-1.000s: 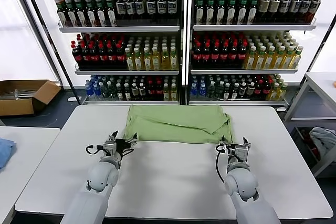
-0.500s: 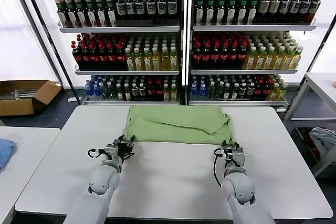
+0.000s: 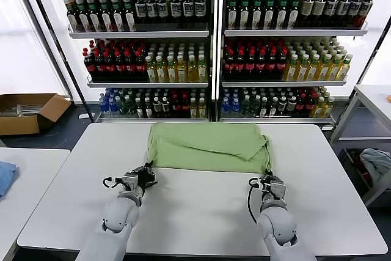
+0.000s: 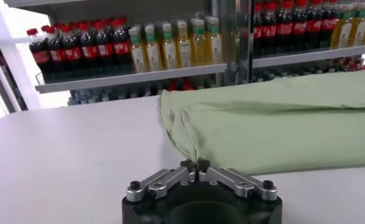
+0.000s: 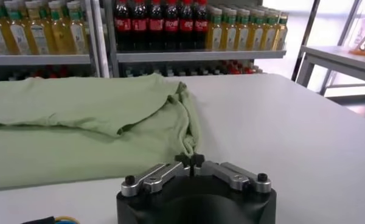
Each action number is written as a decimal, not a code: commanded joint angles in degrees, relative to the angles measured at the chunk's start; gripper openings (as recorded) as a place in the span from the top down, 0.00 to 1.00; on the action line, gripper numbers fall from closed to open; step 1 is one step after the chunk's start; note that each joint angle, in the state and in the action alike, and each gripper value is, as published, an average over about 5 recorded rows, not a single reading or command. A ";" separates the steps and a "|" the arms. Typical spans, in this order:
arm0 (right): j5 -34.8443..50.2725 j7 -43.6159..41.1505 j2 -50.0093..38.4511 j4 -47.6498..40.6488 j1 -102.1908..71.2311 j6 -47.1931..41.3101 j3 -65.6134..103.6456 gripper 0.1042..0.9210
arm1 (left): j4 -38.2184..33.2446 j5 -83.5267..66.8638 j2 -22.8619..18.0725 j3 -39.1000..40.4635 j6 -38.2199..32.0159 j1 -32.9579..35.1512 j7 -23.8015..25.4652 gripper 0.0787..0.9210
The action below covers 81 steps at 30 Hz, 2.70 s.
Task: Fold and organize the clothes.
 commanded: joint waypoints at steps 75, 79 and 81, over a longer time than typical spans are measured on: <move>6.66 -19.69 -20.19 -14.29 25.78 -5.34 -8.15 0.12 | -2.09 -8.52 4.31 3.09 7.24 -11.79 2.55 0.12; 7.76 -17.67 -14.85 -20.42 29.80 -5.30 -8.29 0.12 | 0.76 -9.18 4.60 4.58 8.47 -13.56 2.41 0.12; 7.57 -17.79 -12.56 -22.28 31.10 -5.28 -8.10 0.12 | 2.37 -9.49 4.59 5.28 8.86 -14.49 2.37 0.12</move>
